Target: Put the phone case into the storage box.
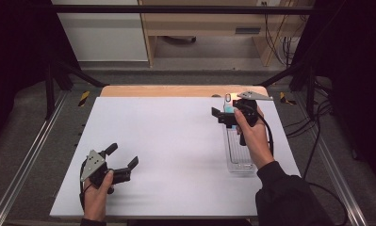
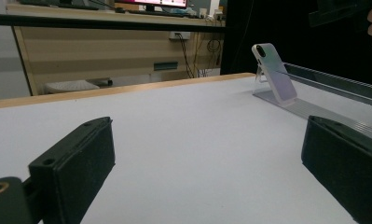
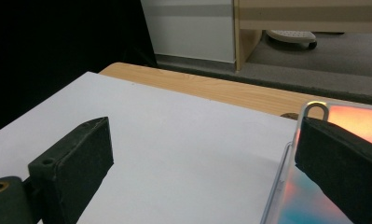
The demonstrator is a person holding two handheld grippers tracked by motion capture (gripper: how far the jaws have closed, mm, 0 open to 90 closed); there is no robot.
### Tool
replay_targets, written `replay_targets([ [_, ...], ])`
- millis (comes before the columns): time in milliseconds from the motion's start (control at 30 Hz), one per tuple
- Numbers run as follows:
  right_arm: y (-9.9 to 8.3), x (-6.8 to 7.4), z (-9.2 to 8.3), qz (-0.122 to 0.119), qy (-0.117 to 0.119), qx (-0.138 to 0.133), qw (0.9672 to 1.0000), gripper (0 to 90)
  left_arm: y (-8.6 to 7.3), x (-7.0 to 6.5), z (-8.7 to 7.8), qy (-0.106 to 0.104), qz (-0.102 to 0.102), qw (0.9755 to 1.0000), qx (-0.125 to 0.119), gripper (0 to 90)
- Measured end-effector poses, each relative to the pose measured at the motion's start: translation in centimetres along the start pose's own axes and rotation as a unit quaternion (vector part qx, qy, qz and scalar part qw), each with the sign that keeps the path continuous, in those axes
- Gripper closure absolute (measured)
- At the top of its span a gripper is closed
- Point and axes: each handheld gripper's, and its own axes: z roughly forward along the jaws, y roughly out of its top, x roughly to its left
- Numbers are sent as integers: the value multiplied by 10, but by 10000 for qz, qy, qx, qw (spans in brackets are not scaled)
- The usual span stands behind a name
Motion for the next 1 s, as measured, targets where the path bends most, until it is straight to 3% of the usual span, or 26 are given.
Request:
replay_targets([
  [1000,-13,37,7,-200,273,218,9992,39,0,0,0,-12,-2,10000,1,17],
])
